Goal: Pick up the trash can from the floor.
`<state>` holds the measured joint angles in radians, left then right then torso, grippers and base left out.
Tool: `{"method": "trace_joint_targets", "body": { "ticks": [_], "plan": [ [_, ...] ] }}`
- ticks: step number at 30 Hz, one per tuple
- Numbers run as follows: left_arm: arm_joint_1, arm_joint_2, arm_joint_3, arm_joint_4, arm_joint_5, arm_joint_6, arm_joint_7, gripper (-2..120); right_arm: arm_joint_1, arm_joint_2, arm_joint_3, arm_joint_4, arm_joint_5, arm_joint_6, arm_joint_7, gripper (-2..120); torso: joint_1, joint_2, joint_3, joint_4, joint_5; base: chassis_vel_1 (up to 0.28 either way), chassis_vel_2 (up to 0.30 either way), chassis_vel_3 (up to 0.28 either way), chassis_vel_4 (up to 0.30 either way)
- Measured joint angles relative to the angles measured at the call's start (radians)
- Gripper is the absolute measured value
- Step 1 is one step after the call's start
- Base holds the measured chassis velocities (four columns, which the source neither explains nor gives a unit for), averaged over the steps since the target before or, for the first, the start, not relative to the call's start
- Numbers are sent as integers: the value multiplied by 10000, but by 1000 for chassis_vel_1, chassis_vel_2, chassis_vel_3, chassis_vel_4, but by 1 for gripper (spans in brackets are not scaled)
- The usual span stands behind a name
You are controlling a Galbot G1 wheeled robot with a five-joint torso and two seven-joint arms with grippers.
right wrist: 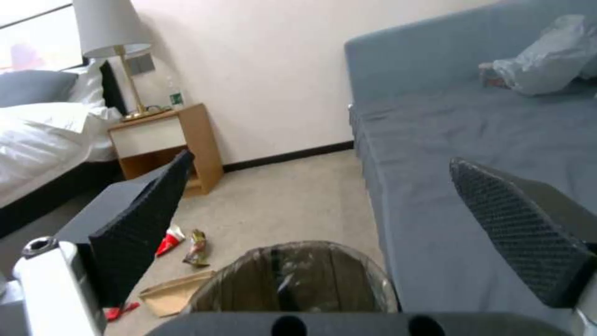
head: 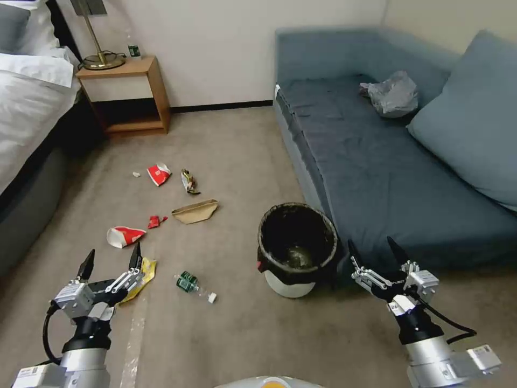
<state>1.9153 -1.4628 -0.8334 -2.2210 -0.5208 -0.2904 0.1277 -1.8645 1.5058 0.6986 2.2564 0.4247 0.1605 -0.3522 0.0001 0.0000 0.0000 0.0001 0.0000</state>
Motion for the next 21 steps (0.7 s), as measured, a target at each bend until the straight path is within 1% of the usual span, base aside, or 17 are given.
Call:
{"method": "trace_joint_targets", "body": {
  "ticks": [5,12,15,16,18,19,20,21],
  "plan": [
    [-21,81,-11,-1,-94,-2,-9,100,-32,64,-39,153,145,6,-196,100,1,0,1,-2,0,-102,84,85,-103],
    [-54,127,-20,-1,-218,-3,-22,100,-102,87,-30,215,140,6,-255,100,0,1,0,-1,0,-5,13,15,-7],
    [-63,174,-20,-60,-335,116,-63,100,-115,94,-15,256,133,9,-261,100,-1,1,-1,0,-2,0,0,0,0],
    [-64,227,-9,-154,-428,248,-104,100,-122,98,-4,282,133,11,-262,100,0,1,-1,-1,-1,0,0,0,0],
    [-120,532,64,-497,-729,787,-270,100,-136,94,40,357,152,24,-262,100,-1,1,0,0,2,0,0,0,0],
    [-120,532,64,-497,-729,787,-270,100,-136,94,40,357,152,24,-262,100,-1,1,0,0,2,0,0,0,0],
    [-240,729,94,-662,-943,1139,-371,100,-136,76,76,392,186,32,-257,100,0,1,-1,1,0,0,0,0,0],
    [-365,934,100,-864,-1226,1507,-430,100,-121,25,100,411,236,33,-230,100,0,1,-1,-4,-2,0,0,0,0]
  ]
}}
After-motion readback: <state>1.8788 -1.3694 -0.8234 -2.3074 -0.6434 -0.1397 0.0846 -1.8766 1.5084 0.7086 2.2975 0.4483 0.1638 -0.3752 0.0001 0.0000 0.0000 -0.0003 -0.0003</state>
